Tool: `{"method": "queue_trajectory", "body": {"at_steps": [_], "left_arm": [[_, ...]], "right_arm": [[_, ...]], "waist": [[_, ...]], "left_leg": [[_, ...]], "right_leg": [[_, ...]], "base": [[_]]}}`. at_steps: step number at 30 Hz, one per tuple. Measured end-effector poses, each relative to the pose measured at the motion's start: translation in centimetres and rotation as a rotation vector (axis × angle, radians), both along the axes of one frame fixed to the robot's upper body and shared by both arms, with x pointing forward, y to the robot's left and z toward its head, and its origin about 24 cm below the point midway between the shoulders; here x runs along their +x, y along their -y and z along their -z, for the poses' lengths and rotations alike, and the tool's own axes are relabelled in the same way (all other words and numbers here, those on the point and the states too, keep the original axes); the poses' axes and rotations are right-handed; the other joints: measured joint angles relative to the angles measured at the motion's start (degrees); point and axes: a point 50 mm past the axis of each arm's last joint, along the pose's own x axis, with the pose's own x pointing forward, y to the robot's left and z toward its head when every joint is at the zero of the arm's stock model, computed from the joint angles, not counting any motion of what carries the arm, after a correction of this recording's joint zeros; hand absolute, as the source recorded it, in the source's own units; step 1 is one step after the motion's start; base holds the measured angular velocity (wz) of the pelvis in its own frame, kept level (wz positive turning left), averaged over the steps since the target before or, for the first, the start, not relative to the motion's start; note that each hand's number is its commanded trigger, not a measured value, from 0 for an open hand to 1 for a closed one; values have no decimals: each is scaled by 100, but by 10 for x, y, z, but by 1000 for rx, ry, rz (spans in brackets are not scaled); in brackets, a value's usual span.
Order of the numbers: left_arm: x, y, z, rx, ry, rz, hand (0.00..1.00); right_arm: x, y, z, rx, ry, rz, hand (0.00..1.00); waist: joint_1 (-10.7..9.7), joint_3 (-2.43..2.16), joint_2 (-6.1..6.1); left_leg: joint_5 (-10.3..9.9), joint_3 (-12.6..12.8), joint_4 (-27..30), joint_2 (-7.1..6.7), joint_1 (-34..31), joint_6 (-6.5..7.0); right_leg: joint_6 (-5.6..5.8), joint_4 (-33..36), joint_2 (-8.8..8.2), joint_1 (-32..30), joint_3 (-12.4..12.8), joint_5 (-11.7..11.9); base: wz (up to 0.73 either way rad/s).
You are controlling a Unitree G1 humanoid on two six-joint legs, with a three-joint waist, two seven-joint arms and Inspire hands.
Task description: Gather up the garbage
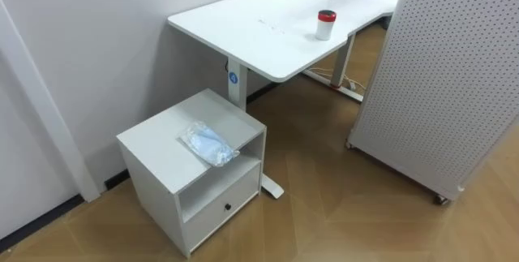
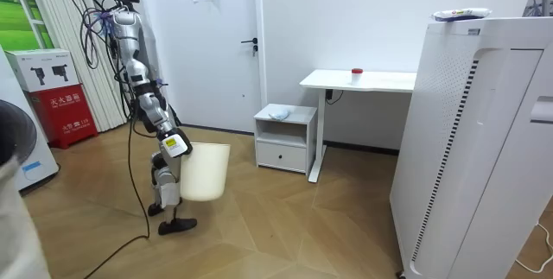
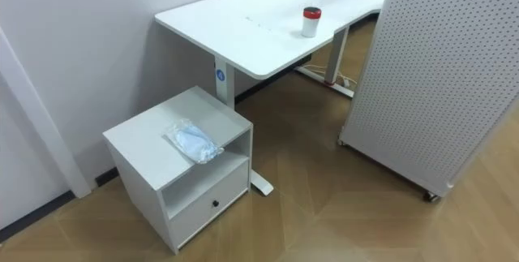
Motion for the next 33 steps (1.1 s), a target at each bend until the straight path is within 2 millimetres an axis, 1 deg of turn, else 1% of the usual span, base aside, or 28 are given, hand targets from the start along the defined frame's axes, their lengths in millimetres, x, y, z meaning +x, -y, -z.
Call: {"method": "queue_trajectory", "body": {"at_steps": [6, 19, 24, 25, 26, 28, 29, 30, 31, 32, 33], "left_arm": [[3, 0, 0, 1, 9, 2, 0], [1, 0, 0, 7, -7, 9, 0], [-1, 0, 1, 8, -23, 10, 0], [1, 0, 1, 9, -19, 11, 0], [2, -1, 1, 10, -19, 6, 0], [-2, -4, 0, 15, -27, -29, 0], [-5, -6, 0, 19, -32, -48, 0], [-6, -8, 0, 22, -33, -64, 0], [-7, -9, 0, 23, -35, -69, 0], [-8, -9, 0, 24, -40, -73, 0], [-9, -9, 0, 23, -45, -74, 0]], "right_arm": [[0, 0, 0, 0, 2, 6, 100], [1, 0, 0, -3, 4, 7, 100], [-1, 0, 0, -2, -14, 16, 100], [-1, 0, 1, -3, -17, 18, 100], [-1, 0, 1, -5, -20, 19, 100], [-1, 0, 1, -4, -24, 18, 100], [0, 0, 1, -1, -29, 18, 100], [0, 0, 1, 3, -34, 17, 100], [0, 0, 1, 4, -34, 16, 100], [1, 0, 1, 7, -34, 15, 100], [1, 0, 1, 13, -37, 14, 100]], "waist": [[0, -11, 4], [0, -16, 2], [10, -18, -5], [10, -18, -6], [20, -14, -10], [61, 3, -20], [121, 0, -41], [152, 9, -71], [159, 16, -83], [161, 32, -102], [166, 33, -150]], "left_leg": [[0, 6, 15, -1, -60, 0], [0, -6, 16, 2, -71, 0], [0, -13, 57, 40, -71, -1], [-4, -12, 69, 43, -74, -4], [-40, -4, 134, 58, -85, -10], [-140, 39, 300, 114, -100, -37], [-247, 73, 482, 161, -141, -65], [-382, 102, 764, 224, -212, -101], [-452, 102, 927, 241, -262, -121], [-578, 107, 1278, 328, -342, -186], [-631, 106, 1673, 413, -462, -242]], "right_leg": [[0, -1, 1, -64, 4, 0], [-1, -1, -1, -61, -21, 1], [-1, 15, -12, -47, -42, 0], [-1, 21, -11, -47, -41, 0], [-11, 54, -4, -50, -39, -7], [-64, 225, 21, -73, -92, -77], [-99, 394, 21, -76, -213, -173], [-142, 631, 20, -142, -311, -305], [-160, 739, 18, -169, -372, -371], [-196, 912, 33, -214, -413, -496], [-254, 1034, 37, -244, -417, -610]], "base": [[0], [0], [0], [0], [-6], [-14], [-20], [-17], [-8], [0], [0]]}}
